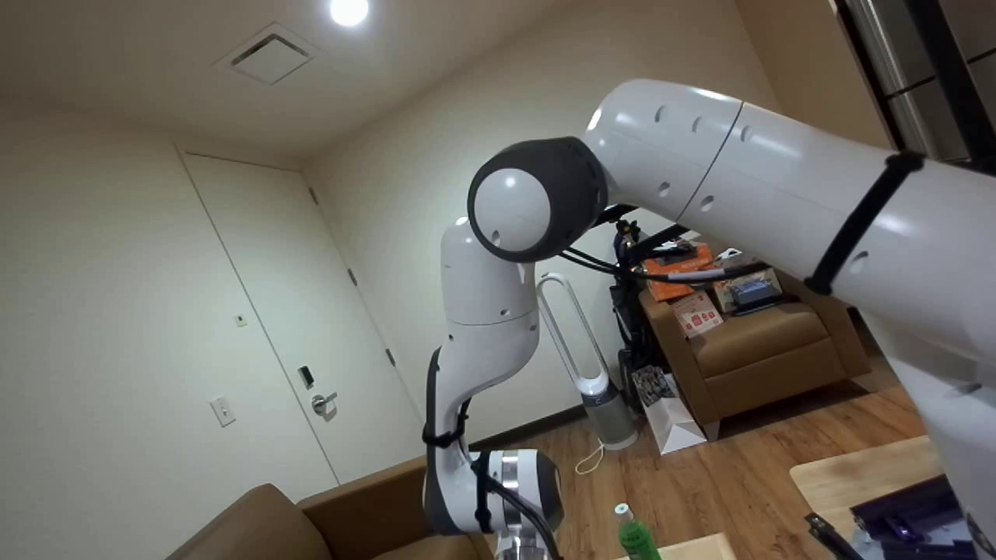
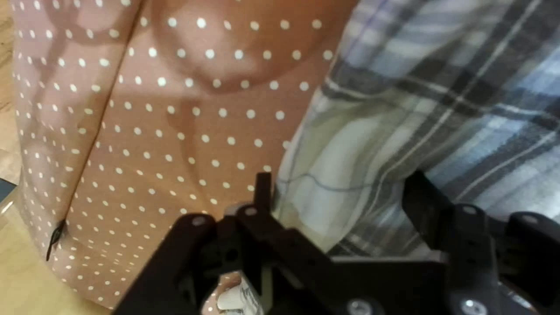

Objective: Move the clothes from the table and put them in the laundry bag

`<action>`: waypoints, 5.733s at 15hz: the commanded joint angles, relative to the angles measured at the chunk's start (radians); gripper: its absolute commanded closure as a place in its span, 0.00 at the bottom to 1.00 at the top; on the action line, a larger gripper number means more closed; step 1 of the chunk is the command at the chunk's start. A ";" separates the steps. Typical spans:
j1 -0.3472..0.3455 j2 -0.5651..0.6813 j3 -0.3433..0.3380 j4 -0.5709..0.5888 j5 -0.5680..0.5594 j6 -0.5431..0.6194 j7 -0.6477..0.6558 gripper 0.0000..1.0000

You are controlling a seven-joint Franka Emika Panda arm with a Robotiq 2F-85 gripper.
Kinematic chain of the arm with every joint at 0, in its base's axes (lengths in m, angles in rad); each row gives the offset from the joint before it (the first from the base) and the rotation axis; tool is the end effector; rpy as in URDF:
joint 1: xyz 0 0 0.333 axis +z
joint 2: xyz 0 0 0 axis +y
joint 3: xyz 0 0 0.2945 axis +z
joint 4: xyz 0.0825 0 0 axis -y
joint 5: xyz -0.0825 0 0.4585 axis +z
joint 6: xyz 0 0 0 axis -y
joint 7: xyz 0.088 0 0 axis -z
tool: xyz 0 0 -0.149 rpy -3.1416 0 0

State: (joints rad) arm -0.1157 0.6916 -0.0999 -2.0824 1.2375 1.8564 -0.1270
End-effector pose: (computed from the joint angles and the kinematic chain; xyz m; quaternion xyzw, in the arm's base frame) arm 0.5111 -0.0092 -0.0280 -0.7304 0.4279 0.2785 0.4537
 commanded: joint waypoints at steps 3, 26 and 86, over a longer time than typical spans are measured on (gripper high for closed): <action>-0.001 0.018 0.009 0.023 0.008 -0.001 -0.020 0.67; 0.129 -0.643 0.052 -0.347 -0.059 0.354 -0.030 0.92; 0.130 -0.942 0.150 -0.435 -1.246 0.420 0.271 0.00</action>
State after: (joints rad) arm 0.0248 -0.2839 0.0360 -2.5321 0.0238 2.2868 0.1243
